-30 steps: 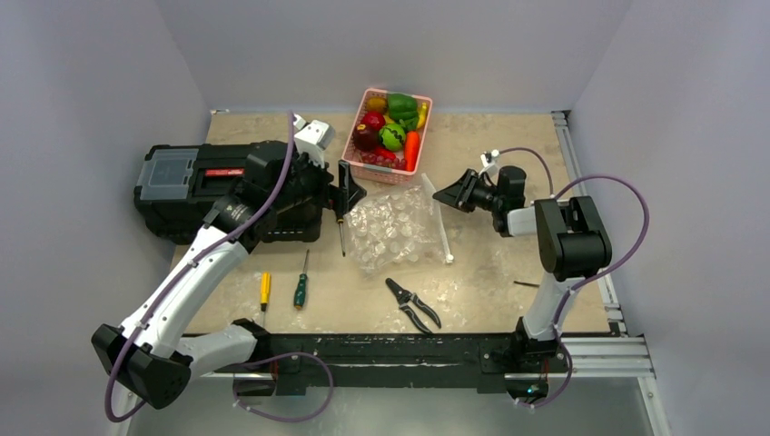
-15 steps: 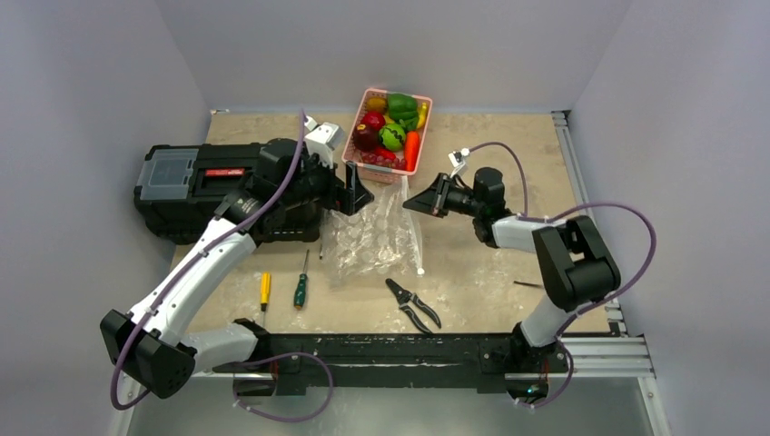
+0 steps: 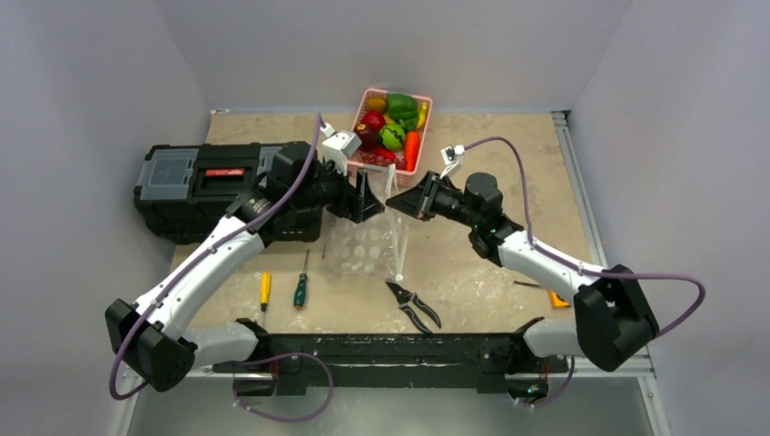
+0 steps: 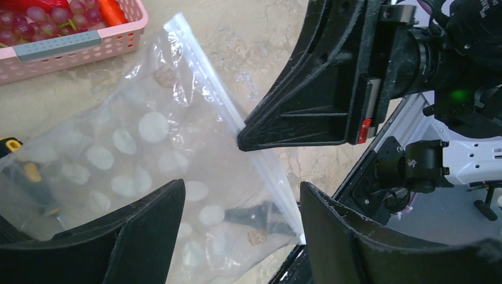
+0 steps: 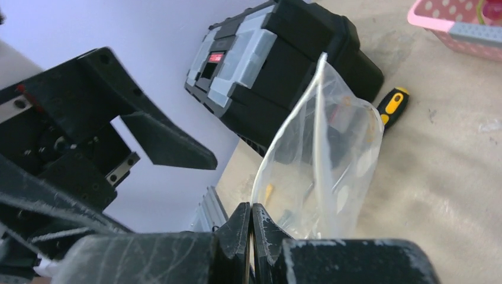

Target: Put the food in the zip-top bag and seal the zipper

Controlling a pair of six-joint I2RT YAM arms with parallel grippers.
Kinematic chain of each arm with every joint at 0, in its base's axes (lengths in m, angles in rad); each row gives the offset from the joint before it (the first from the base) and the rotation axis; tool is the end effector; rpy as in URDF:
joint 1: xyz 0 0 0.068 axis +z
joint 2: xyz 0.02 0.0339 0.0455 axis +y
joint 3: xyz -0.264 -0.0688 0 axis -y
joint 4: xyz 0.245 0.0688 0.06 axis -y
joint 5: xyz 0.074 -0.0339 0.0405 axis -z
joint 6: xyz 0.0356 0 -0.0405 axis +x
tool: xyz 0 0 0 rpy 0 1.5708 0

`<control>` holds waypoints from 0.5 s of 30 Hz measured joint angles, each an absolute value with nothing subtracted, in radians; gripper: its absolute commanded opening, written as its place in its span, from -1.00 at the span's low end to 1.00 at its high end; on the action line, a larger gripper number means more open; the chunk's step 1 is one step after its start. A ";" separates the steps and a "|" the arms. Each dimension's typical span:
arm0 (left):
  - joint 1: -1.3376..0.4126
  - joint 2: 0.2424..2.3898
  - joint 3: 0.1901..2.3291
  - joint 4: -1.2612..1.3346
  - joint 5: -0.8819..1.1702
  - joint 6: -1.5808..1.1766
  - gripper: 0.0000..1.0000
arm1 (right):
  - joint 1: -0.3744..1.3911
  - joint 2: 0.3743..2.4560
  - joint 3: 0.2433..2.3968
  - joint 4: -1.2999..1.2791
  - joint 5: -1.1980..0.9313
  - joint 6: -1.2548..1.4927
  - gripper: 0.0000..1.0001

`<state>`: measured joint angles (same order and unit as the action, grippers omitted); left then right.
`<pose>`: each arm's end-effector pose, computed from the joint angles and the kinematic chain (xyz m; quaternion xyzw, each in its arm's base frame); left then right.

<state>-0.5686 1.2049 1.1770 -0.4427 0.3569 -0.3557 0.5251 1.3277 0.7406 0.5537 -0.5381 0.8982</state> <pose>0.2190 -0.1547 0.3645 0.1814 0.8243 -0.3648 0.3930 0.2489 0.1653 0.2805 -0.0531 0.7152 0.5824 0.3827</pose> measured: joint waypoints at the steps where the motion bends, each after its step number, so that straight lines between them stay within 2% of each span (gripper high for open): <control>1: -0.575 1.205 1.178 -0.443 0.355 -0.354 0.43 | 0.535 1.323 0.741 0.533 -0.513 0.906 -1.00; 10: -0.677 1.205 1.204 -0.477 0.229 -0.307 0.61 | 0.640 1.234 0.743 0.417 -0.208 1.092 -1.00; 14: -0.737 1.207 1.216 -0.512 0.130 -0.269 0.61 | 0.725 1.213 0.781 0.304 -0.032 1.196 -1.00; 15: -0.750 1.211 1.221 -0.520 0.108 -0.264 0.56 | 0.741 1.213 0.794 0.282 -0.003 1.213 -1.00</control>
<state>-0.7498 1.2106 1.2205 -0.5201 0.1078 -0.2638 0.7406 1.2129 0.7937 0.2817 -0.0029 1.2129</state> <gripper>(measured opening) 0.807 0.005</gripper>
